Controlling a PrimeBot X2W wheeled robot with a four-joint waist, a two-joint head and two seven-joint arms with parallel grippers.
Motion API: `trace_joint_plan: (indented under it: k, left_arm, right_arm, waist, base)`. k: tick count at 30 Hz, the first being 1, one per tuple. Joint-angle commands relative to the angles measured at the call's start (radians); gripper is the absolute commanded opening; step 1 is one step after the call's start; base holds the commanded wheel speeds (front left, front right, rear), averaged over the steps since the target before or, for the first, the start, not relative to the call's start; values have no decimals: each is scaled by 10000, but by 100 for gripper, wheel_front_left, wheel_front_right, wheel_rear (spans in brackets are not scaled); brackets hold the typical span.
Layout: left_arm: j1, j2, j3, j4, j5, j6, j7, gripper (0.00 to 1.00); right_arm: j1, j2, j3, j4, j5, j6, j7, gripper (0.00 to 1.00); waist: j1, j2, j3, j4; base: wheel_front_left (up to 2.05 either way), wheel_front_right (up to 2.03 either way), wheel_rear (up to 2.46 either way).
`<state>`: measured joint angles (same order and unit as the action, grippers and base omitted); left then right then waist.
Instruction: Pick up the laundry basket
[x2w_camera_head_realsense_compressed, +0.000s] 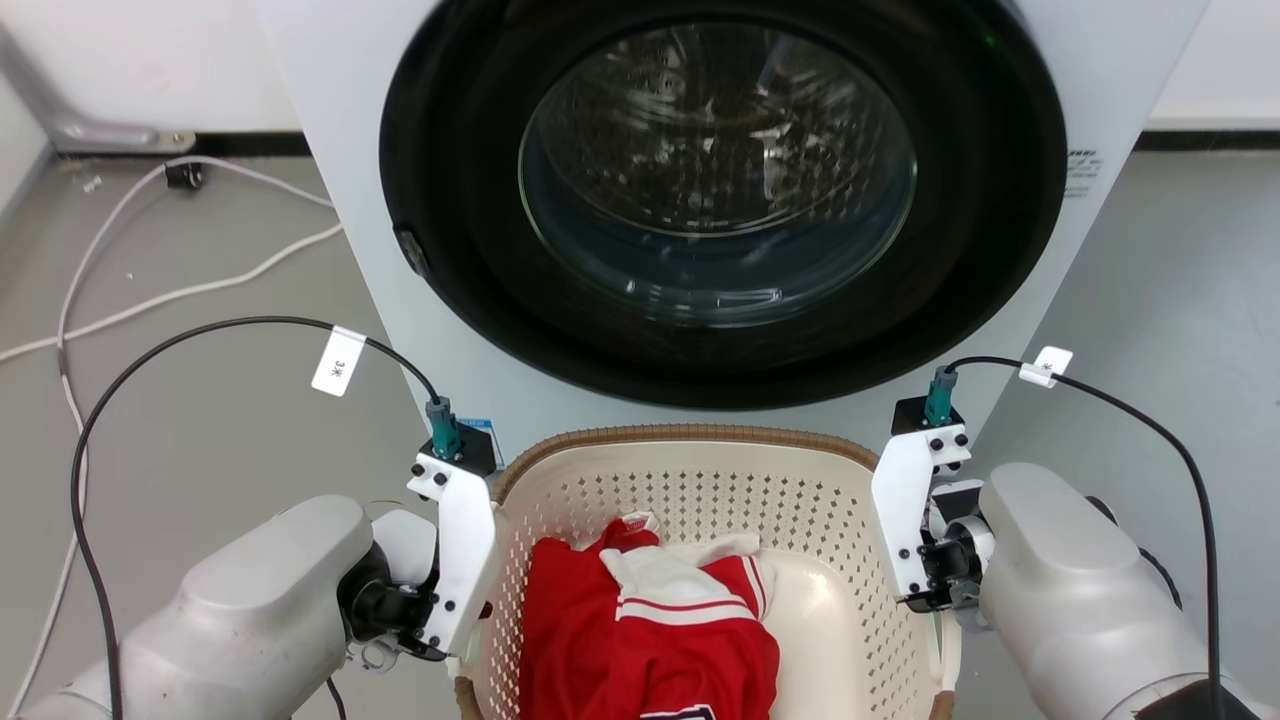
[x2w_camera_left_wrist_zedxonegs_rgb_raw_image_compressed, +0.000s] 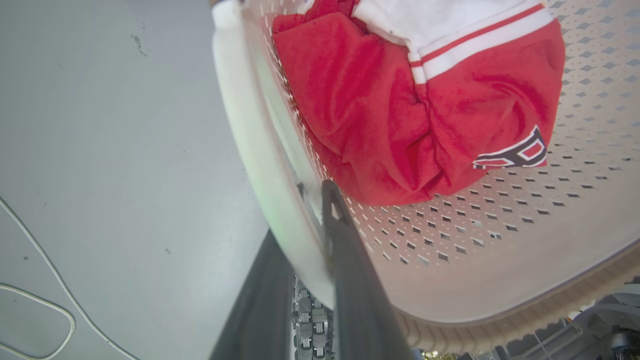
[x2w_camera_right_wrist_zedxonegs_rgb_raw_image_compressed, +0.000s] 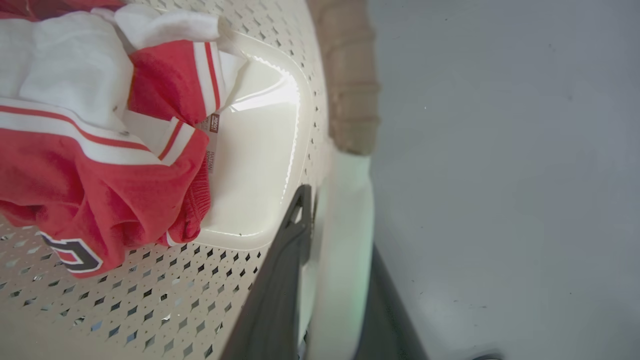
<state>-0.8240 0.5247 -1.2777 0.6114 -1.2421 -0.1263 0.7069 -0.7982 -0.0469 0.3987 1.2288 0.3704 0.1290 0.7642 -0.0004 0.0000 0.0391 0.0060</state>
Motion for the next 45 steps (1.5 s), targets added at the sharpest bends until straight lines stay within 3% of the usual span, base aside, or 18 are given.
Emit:
trace_joint_plan:
  k: [1, 19, 45]
  left_arm:
    - [70, 78, -46, -19, 34, -76, 226, 0]
    - [244, -28, -67, -153, -112, -89, 1654, 0]
    - [192, -179, -58, 194, -249, -89, 1559, 0]
  right_arm:
    - [-76, -60, 134, 28, 5, 32, 84, 0]
    - [-225, -66, 925, -75, 647, 32, 884, 0]
    - [-263, -50, 1634, 87, 1347, 40, 901, 0]
  waist:
    - [4, 0, -324, -30]
    - [4, 0, -807, -68]
    - [4, 0, -875, -196]
  base:
    - [0, 0, 0]
    - [0, 0, 0]
    - [0, 0, 0]
